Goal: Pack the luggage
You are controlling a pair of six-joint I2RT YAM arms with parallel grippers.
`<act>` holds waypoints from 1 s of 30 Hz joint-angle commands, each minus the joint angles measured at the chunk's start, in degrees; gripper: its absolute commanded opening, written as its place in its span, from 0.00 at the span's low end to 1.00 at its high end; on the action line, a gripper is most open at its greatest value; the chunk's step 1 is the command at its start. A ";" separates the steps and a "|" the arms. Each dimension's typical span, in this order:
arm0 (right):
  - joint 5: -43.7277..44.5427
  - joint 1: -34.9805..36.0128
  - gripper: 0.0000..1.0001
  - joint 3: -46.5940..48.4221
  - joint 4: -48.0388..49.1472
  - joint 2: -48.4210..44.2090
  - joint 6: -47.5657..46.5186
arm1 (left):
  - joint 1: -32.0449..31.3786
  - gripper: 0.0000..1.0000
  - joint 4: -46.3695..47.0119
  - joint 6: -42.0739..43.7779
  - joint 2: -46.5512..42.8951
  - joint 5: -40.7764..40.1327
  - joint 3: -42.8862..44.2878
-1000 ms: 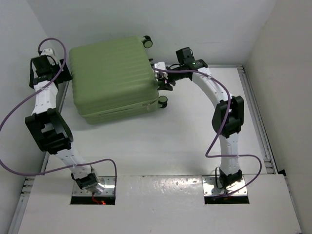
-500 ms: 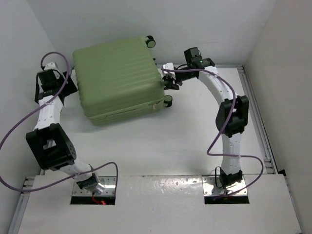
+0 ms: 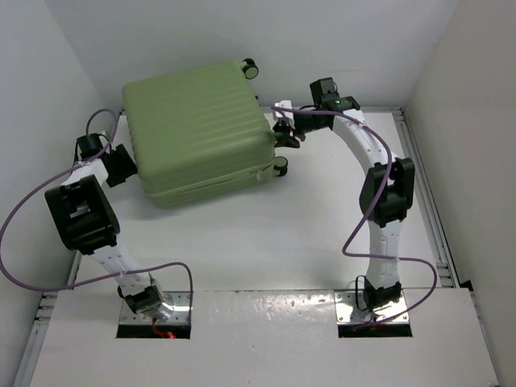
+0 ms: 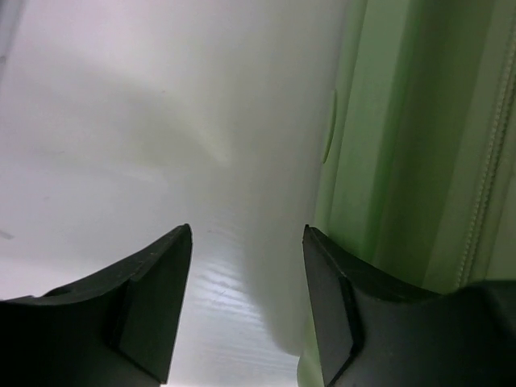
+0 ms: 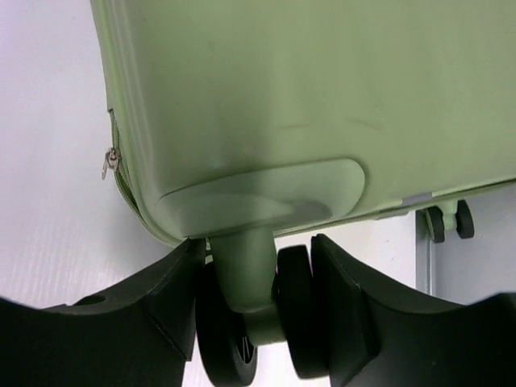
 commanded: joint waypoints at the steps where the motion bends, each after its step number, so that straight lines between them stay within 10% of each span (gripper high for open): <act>1: 3.81 -5.60 0.55 -3.98 1.98 -4.06 7.75 | -0.69 0.62 5.06 -3.03 0.42 7.77 2.29; 20: -5.07 -7.89 0.75 -12.60 18.15 -14.87 28.14 | -2.01 0.62 9.73 -4.88 0.60 13.86 3.17; 30: -6.77 -7.62 0.40 -39.12 39.23 -28.13 65.57 | -7.27 0.44 9.73 -4.27 5.17 4.45 2.47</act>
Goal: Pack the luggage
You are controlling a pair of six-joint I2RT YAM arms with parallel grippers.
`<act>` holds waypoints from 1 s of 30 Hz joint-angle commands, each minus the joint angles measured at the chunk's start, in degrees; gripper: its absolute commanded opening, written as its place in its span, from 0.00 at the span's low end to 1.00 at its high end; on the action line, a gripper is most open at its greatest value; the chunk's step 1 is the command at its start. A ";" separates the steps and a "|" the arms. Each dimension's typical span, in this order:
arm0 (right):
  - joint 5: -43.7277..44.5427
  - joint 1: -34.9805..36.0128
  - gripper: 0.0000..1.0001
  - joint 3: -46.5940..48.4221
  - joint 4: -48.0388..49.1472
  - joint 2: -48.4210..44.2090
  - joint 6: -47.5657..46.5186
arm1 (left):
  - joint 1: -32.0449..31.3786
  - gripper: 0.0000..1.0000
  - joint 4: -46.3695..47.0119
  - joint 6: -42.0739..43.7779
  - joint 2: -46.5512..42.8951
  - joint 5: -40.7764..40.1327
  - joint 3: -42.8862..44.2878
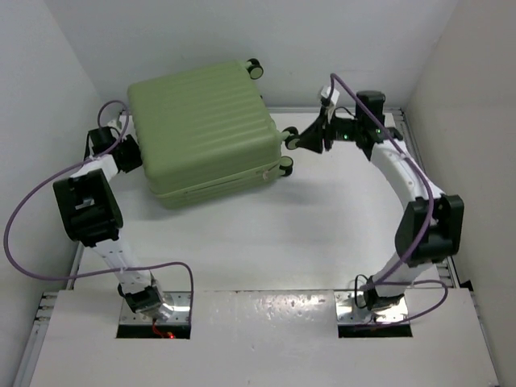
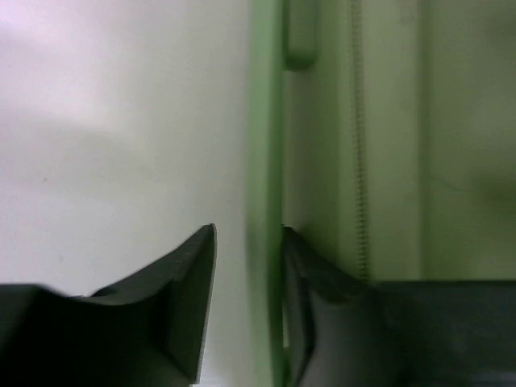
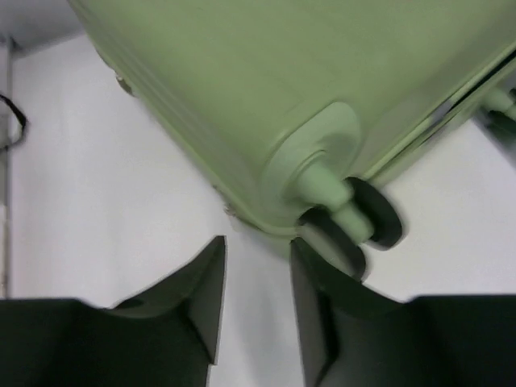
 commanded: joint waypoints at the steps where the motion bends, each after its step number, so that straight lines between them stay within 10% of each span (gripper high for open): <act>1: 1.10 1.34 0.35 -12.83 17.93 -8.39 18.83 | -3.41 0.41 1.24 -0.83 0.86 -2.04 -0.33; 12: 34.76 10.83 0.34 -50.37 54.02 -16.97 28.09 | -9.48 0.13 3.27 -6.11 -2.21 -1.43 -5.52; 30: 63.51 24.72 0.57 -46.00 70.92 -0.44 27.56 | -10.09 0.11 0.37 -5.06 -8.19 -0.81 -11.06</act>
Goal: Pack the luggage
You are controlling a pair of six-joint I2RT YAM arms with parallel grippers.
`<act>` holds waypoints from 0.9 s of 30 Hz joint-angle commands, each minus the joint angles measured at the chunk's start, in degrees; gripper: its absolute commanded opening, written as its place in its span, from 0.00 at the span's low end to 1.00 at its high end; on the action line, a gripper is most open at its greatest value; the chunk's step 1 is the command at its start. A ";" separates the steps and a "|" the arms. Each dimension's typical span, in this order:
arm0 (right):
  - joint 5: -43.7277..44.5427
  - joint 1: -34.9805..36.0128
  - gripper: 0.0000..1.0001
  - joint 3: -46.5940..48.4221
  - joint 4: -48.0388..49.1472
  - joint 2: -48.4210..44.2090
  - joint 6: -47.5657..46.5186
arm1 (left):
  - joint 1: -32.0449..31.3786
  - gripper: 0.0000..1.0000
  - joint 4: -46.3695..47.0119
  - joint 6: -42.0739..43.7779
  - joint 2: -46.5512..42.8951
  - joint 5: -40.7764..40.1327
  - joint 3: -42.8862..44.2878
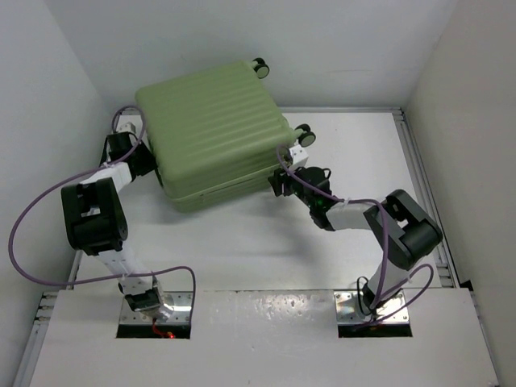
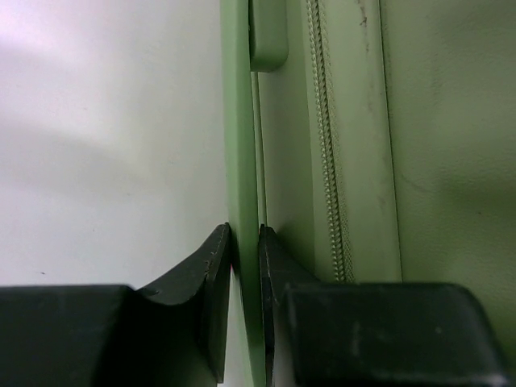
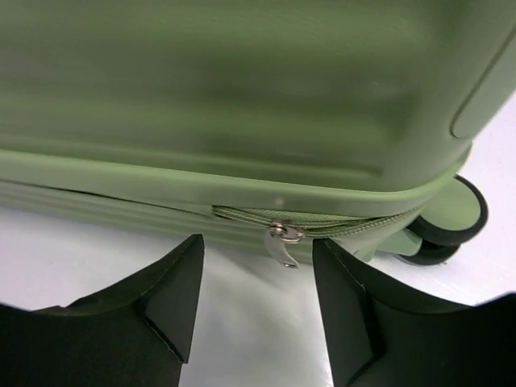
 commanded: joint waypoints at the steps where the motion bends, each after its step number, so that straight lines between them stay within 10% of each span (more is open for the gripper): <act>1: 5.98 0.11 0.56 2.39 5.11 1.24 0.04 | -2.97 0.11 -4.72 -0.40 -1.89 5.18 -2.55; 15: 9.96 -13.59 0.18 0.83 2.99 -6.39 -0.04 | -1.21 0.10 -4.11 -0.93 -1.28 3.33 -4.84; 22: -10.49 -14.39 0.53 -7.17 2.55 -13.25 0.13 | -0.68 0.09 -4.11 -0.93 -0.75 2.80 -4.84; 27: -14.05 -11.32 0.58 -8.06 1.23 -12.55 2.78 | -0.68 0.09 -4.63 -0.40 -1.37 2.80 -4.84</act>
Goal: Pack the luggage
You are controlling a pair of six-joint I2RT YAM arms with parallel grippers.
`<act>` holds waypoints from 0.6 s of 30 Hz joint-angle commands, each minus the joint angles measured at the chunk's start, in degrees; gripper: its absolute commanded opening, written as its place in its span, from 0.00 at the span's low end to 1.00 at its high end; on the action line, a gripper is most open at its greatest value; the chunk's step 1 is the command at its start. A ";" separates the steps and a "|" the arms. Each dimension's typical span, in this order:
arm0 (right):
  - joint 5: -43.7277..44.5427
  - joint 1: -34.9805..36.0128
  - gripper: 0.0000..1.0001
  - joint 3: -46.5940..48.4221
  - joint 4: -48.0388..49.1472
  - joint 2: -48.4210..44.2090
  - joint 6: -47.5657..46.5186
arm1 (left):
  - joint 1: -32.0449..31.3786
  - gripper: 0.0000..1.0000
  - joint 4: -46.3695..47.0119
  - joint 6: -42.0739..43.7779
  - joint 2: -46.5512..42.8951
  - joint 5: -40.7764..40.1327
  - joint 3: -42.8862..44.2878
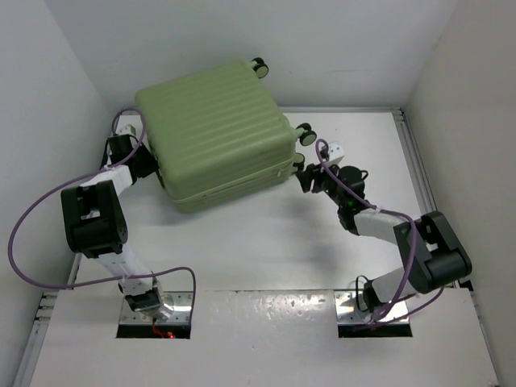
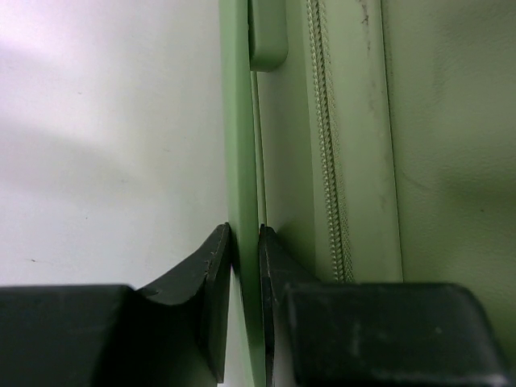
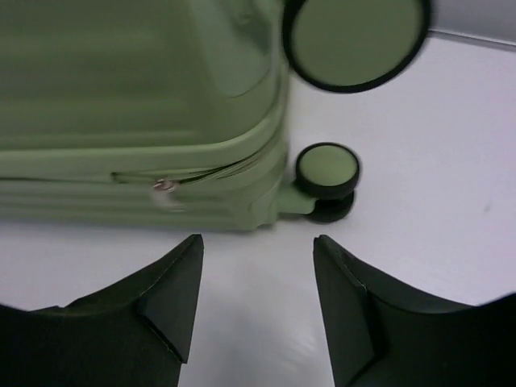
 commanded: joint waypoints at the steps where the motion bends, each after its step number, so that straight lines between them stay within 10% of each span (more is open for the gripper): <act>1: -3.90 2.93 0.58 0.49 2.26 0.37 1.25 | -0.57 0.09 -6.14 0.86 0.25 2.93 -2.16; 18: 17.83 14.19 0.58 11.56 -2.74 11.35 -0.69 | -1.10 0.09 -5.61 0.86 -0.80 2.41 -3.74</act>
